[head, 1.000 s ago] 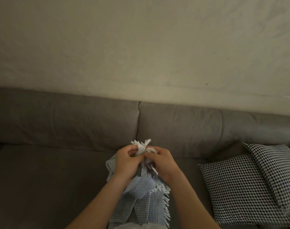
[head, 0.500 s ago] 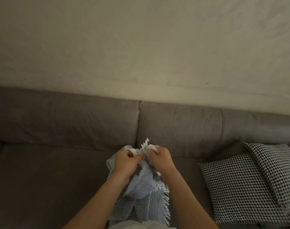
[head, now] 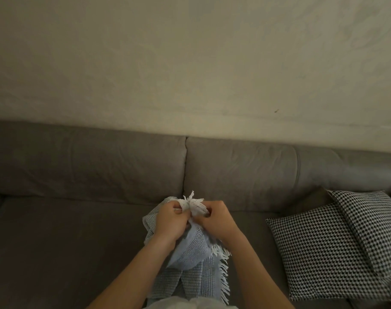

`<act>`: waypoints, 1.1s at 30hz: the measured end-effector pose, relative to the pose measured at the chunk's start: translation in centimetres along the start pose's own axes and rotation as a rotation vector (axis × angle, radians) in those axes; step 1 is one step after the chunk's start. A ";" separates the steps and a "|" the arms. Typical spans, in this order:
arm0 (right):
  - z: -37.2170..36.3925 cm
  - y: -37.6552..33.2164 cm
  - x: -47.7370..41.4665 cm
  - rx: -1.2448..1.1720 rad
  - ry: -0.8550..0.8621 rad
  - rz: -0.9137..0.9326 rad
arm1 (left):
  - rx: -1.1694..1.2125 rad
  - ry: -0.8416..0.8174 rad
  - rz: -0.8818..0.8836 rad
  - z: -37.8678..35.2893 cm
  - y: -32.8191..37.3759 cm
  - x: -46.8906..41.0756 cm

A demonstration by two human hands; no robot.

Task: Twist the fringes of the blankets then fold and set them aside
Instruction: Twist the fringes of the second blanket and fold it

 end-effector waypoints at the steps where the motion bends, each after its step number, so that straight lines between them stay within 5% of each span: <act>1: 0.1 0.0 0.2 -0.049 0.017 -0.018 | 0.004 -0.007 0.009 0.0 0.1 0.1; 10: 0.8 -0.3 0.5 -0.319 0.255 -0.134 | -0.079 0.028 -0.030 0.2 1.0 0.3; 15: 0.7 -0.6 -0.3 -0.098 0.373 0.025 | -0.002 0.032 -0.106 0.0 1.8 1.0; 21: -1.1 -1.7 -0.5 0.272 0.380 0.133 | 0.029 -0.016 -0.176 -0.8 2.4 0.9; 33: 0.7 -1.9 -0.5 0.074 0.175 -0.010 | 0.031 -0.250 -0.271 -0.3 3.2 1.3</act>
Point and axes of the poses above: each hand's wrist, its own x-axis away from the middle knuckle, its own z-axis out of the back of the hand, y = z × x, the point moved 2 cm from there along -x, towards the middle knuckle, and after that the axes turned 13 degrees about -x, right-handed, at the moved point
